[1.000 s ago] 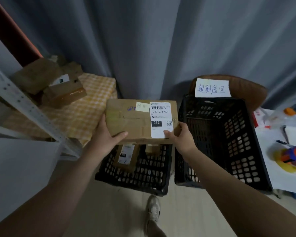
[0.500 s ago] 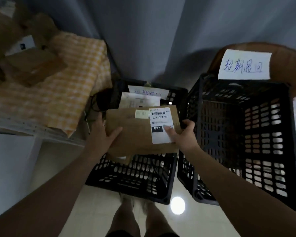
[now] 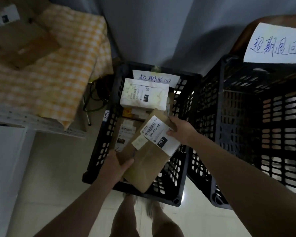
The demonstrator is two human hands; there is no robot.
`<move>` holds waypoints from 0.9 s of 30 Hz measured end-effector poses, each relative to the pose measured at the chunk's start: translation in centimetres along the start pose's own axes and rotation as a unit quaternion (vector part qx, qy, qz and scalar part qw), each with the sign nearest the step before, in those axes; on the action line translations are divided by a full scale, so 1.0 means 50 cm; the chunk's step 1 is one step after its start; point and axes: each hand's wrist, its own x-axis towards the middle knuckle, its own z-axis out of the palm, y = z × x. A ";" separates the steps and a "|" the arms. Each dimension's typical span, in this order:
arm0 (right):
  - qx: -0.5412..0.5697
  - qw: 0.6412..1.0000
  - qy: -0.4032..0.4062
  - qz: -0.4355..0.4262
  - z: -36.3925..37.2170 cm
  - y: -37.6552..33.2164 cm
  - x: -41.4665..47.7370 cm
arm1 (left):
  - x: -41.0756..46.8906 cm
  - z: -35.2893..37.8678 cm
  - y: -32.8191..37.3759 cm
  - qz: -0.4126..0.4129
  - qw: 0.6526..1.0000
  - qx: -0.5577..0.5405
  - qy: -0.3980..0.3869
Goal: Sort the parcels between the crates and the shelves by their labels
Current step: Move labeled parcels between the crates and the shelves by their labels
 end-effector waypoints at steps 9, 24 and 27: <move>-0.101 0.988 -0.089 -0.070 0.053 0.047 0.094 | 0.065 0.162 0.022 0.181 0.979 0.089 0.003; 0.168 0.972 0.113 0.123 0.250 0.104 0.078 | 0.184 0.202 -0.049 0.156 0.982 0.079 0.073; 0.156 0.972 0.128 0.118 0.235 0.111 0.087 | 0.184 0.187 -0.053 0.192 0.970 0.100 0.114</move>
